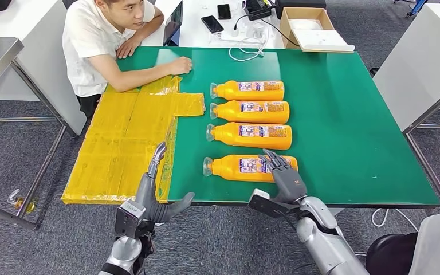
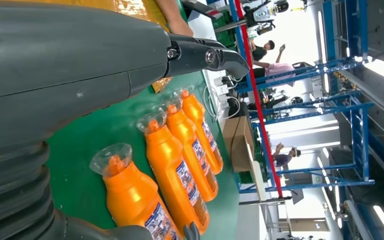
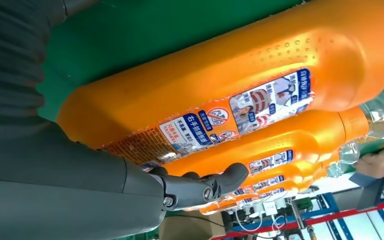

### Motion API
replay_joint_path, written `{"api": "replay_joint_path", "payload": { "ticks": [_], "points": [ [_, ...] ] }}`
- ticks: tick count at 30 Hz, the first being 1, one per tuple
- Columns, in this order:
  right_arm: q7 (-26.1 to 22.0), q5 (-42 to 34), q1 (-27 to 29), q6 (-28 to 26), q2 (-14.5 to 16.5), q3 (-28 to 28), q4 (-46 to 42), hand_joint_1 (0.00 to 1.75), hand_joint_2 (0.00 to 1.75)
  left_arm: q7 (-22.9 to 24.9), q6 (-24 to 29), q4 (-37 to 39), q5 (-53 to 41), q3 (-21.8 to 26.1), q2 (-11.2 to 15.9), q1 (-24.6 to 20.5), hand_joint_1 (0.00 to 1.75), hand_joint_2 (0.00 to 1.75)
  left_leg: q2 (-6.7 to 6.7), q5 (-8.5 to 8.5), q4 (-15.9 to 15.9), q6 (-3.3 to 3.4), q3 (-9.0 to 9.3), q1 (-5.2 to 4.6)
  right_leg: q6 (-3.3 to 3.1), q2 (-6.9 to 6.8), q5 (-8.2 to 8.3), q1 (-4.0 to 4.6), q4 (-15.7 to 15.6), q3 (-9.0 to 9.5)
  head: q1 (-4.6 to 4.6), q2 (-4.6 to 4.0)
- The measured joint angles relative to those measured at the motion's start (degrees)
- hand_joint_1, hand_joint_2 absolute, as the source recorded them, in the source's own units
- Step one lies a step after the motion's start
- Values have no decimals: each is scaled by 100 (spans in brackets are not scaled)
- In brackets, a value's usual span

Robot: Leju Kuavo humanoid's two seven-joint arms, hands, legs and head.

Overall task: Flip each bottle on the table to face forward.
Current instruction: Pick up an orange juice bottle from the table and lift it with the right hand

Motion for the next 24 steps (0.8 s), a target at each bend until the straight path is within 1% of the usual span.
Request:
{"api": "replay_joint_path", "payload": {
  "ticks": [11, 14, 20, 24],
  "points": [
    [14, 34, -33, 20, -16, 64, 101, 0, 175, 1, -14, 44, -1, -19, -4, -50, 0, 175, 0, 0, 0, 0, 1, 0, 0, 0, 0, 0, 0, 1, 0, 0],
    [209, 250, -83, -242, -15, 117, 172, 0, 175, 3, -16, 52, -1, -32, -5, -79, 0, 175, 0, 0, 0, 0, 1, 0, 0, 0, 0, 0, 0, 2, 0, 0],
    [823, 917, -227, -1011, -11, 240, 331, 0, 175, 19, 2, 36, -5, -29, -5, -62, 0, 175, -3, 1, 0, 0, -2, 0, 0, -1, 0, 0, 2, 2, 0, 0],
    [999, 1068, -284, -1148, -10, 305, 379, 0, 175, 32, 7, 19, -8, -28, -5, -41, 0, 175, -4, 1, 0, 0, -2, 0, 0, -1, 0, 0, 1, 2, 0, 0]
  ]
}}
